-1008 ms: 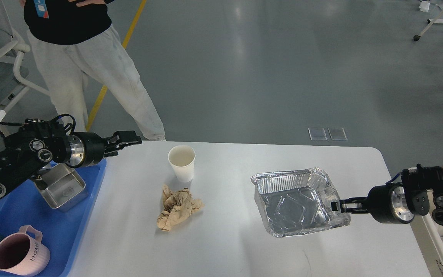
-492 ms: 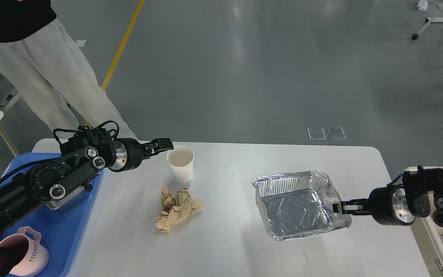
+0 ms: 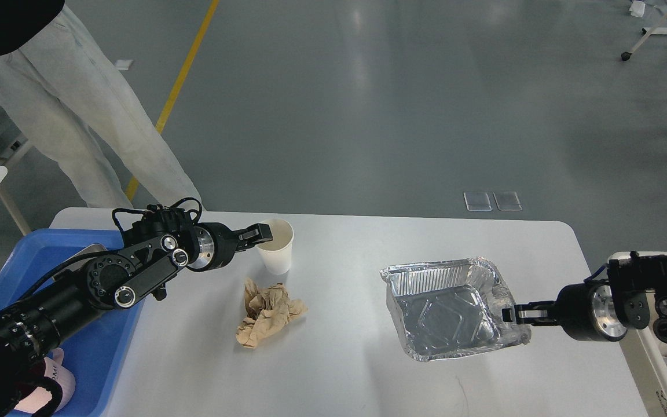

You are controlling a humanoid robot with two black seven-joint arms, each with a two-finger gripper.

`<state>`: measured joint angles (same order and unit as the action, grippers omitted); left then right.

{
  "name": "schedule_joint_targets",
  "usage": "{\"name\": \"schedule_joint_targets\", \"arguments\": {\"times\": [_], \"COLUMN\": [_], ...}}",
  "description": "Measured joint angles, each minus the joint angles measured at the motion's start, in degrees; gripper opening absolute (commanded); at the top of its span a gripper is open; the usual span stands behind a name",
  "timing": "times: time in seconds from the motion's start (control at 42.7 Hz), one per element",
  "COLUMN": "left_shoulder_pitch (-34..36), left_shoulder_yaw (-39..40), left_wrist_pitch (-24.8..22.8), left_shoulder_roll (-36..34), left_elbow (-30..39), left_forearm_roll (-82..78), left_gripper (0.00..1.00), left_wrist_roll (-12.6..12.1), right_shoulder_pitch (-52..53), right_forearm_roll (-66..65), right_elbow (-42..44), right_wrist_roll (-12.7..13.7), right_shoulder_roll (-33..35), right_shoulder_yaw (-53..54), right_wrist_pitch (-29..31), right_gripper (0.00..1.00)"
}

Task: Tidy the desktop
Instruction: 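Reach the left gripper to the white paper cup and grasp it, then lift the paper cup with the left gripper and carry it over the foil tray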

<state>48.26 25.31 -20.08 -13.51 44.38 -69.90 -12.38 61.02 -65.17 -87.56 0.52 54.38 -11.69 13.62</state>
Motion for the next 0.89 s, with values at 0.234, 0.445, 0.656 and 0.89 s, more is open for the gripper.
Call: {"name": "schedule_joint_targets", "arguments": {"times": [0.234, 0.445, 0.656, 0.89], "left_shoulder_pitch": [-0.09, 0.06, 0.07, 0.38], "left_shoulder_yaw": [0.00, 0.00, 0.65, 2.02], "left_wrist_pitch": [-0.41, -1.25, -4.85, -8.79], "left_shoulder_roll": [0.50, 0.31, -0.45, -4.08], "left_elbow": [-0.29, -0.33, -0.32, 0.39], "left_forearm_roll": [-0.04, -0.07, 0.54, 1.02], "left_gripper": [0.22, 0.02, 0.00, 0.00], "left_wrist_roll": [-0.21, -0.52, -1.07, -1.22], "right_shoulder_pitch": [-0.03, -0.42, -0.63, -0.65], "right_forearm_roll": [0.00, -0.05, -0.05, -0.05], "right_elbow": [-0.01, 0.01, 0.02, 0.03], "right_wrist_roll": [0.00, 0.00, 0.01, 0.01], "right_shoulder_roll": [0.09, 0.05, 0.40, 0.43], "right_shoulder_yaw": [0.00, 0.00, 0.07, 0.11], "right_wrist_pitch": [0.00, 0.00, 0.00, 0.00], "right_gripper": [0.00, 0.00, 0.00, 0.00]}}
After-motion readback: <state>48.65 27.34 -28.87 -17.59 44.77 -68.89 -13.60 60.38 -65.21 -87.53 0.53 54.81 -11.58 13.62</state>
